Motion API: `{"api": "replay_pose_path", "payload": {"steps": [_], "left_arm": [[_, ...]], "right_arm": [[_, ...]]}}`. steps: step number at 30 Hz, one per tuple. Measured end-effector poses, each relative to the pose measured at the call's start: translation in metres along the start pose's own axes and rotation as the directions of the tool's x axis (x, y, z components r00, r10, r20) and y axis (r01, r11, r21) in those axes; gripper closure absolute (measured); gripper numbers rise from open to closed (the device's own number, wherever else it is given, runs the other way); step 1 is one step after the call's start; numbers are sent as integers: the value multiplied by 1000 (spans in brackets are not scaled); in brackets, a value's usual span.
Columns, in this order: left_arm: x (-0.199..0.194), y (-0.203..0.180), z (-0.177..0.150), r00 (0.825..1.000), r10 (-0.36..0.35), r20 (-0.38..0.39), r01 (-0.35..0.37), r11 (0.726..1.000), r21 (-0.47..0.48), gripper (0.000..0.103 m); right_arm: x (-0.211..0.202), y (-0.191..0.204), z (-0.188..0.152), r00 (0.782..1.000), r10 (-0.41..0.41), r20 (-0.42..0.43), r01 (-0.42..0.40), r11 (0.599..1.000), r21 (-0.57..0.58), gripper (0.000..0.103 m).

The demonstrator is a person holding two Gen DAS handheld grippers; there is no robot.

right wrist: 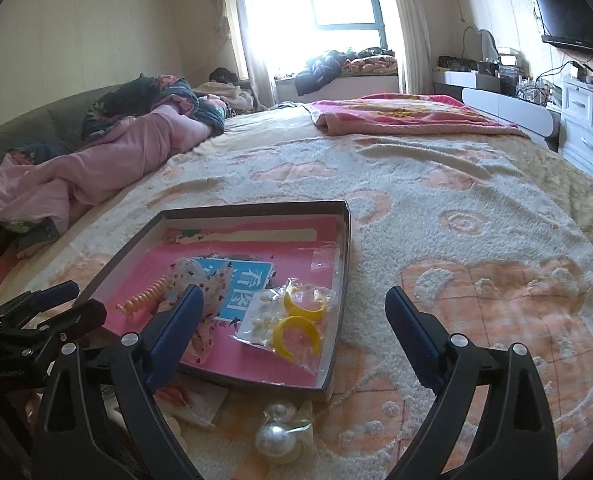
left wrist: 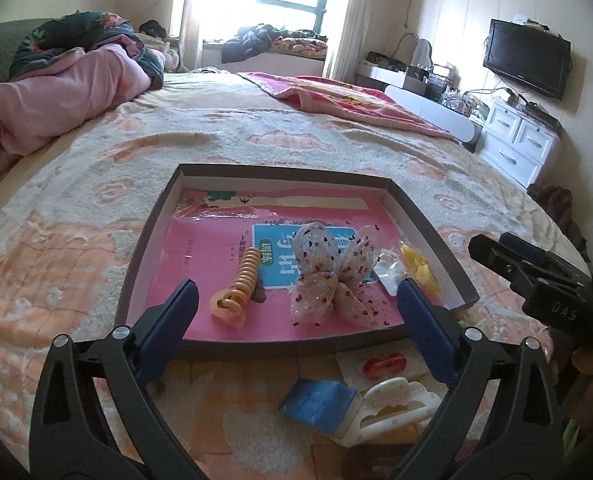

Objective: Organize jewelry
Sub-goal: 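Withdraw both open tools from the tray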

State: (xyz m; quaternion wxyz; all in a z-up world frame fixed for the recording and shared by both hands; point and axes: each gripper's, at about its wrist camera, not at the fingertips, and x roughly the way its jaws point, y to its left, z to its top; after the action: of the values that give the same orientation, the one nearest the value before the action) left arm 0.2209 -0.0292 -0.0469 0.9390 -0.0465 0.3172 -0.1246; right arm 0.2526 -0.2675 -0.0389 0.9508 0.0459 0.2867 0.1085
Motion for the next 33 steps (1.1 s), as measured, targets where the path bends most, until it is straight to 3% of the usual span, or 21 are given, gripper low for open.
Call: {"api": "replay_pose_path", "payload": {"steps": [16, 33], "left_arm": [[-30, 8, -10, 999, 24, 43, -24, 1000, -3, 12], [-49, 20, -28, 998, 40, 55, -40, 999, 0, 12]], "right_arm": [[-28, 17, -6, 999, 21, 48, -19, 999, -40, 13], [-46, 40, -27, 997, 62, 40, -57, 992, -108, 13]]}}
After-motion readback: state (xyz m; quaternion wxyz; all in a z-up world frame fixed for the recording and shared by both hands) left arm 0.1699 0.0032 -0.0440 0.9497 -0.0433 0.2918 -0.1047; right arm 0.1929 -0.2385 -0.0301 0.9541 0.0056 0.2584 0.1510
